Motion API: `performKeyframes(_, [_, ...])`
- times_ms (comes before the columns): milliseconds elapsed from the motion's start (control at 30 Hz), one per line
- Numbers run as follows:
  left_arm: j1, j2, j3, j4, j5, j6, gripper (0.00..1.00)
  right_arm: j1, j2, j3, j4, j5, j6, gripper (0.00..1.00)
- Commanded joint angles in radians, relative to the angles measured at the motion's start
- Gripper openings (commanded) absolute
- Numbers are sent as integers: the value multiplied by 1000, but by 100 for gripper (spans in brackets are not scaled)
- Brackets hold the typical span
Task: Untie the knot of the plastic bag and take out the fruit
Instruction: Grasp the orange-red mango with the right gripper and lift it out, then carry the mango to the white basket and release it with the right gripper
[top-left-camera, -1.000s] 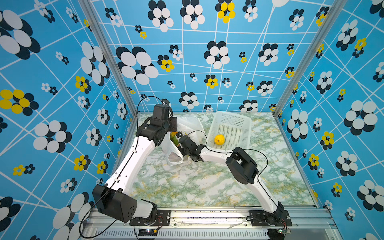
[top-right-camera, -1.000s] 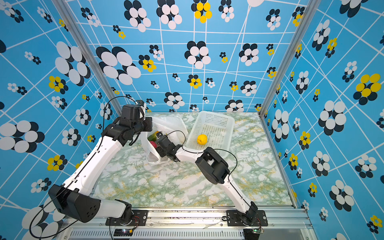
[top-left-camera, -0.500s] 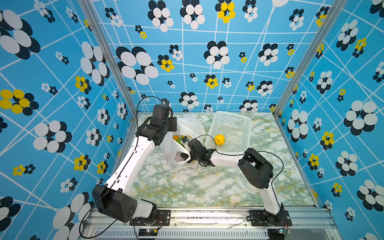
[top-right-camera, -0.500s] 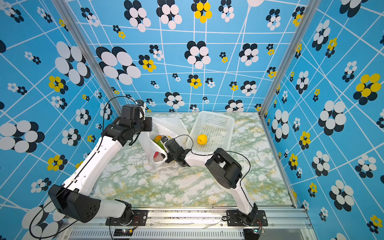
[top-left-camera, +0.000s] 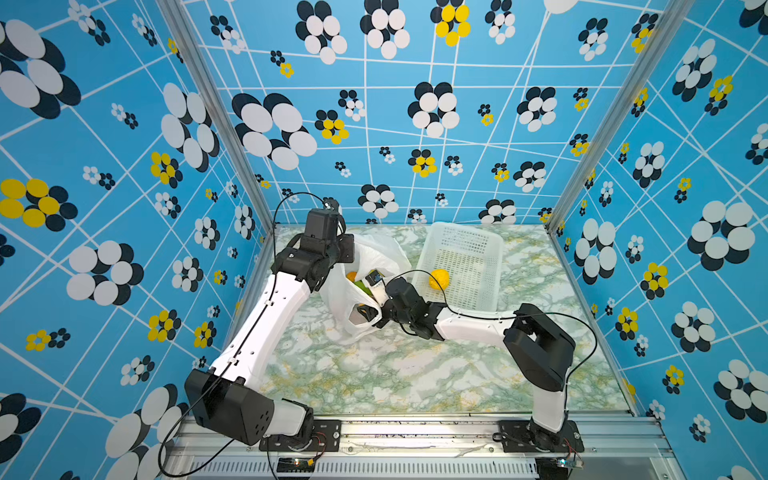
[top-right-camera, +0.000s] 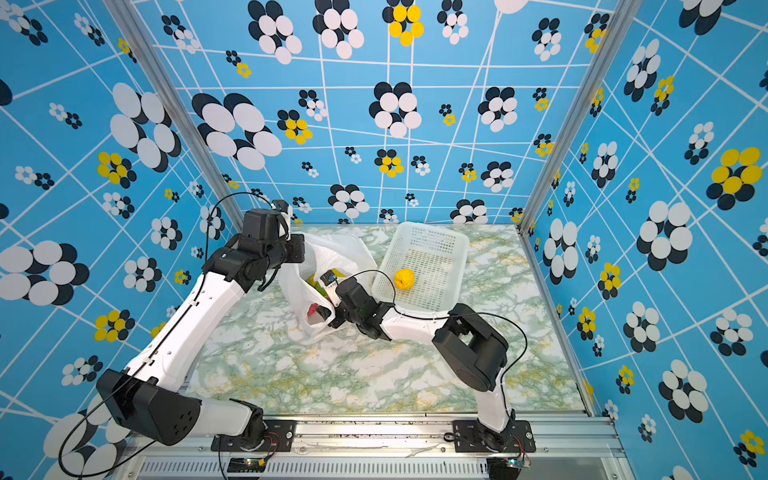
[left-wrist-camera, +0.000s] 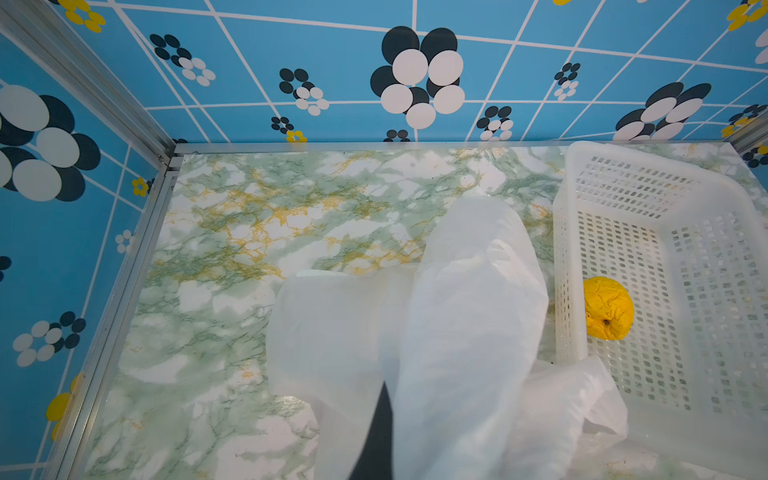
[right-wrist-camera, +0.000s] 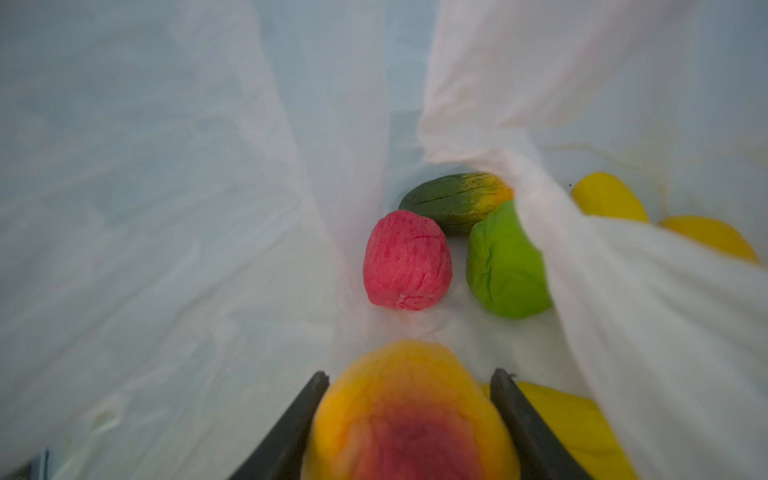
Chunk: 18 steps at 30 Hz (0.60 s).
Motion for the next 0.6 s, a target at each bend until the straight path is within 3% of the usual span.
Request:
performKeyframes(0, [8,-13,7,-5,18,-7,0,-1,-148,-90,84,36,-3,39])
performKeyframes(333, [8,-15,7,-10,3,-3,0,-32,-510,-415,261,292,-64,32])
performKeyframes(567, [6,-18,7,-10,5,-3,0,-154,-580,-523,315,442,-22,29])
